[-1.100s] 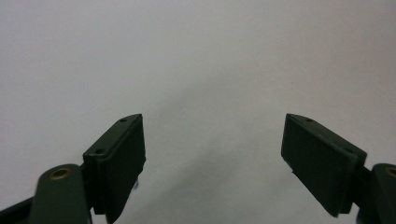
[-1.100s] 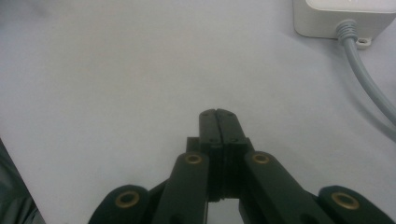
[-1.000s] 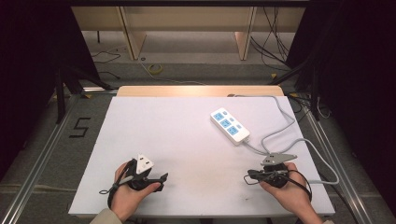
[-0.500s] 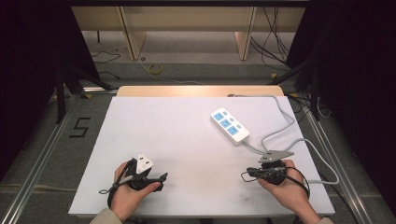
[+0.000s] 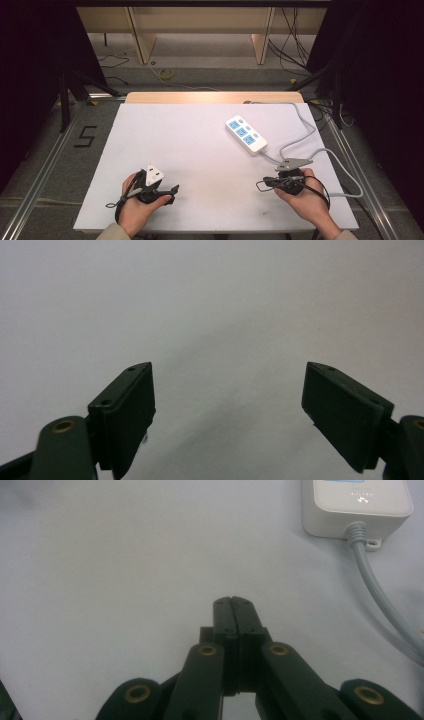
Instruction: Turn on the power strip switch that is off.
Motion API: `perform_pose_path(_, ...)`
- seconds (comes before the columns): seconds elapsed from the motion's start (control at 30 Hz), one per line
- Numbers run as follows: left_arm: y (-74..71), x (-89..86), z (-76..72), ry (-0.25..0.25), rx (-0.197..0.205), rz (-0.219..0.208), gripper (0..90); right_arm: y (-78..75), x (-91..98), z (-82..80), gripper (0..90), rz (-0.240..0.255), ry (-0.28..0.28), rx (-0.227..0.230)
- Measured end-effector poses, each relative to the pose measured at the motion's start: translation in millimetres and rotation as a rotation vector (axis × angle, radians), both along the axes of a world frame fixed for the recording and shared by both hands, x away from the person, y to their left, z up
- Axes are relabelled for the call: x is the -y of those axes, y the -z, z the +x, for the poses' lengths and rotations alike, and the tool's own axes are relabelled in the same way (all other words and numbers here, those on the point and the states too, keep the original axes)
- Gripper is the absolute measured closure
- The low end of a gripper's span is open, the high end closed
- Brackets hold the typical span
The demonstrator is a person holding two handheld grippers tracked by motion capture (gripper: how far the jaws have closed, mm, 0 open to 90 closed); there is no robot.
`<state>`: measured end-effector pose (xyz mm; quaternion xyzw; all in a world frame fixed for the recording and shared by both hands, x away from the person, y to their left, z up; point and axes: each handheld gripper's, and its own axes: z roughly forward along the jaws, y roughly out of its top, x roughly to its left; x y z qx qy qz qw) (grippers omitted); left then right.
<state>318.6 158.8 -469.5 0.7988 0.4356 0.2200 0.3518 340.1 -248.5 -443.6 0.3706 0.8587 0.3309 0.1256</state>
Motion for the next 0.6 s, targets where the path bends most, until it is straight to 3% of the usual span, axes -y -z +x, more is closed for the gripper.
perform_pose_path(0.6,0.4,-0.4,0.6,-0.003,0.004,0.0,20.5,-4.9,-2.4,6.8,90.0,-0.01,0.023,-0.042)
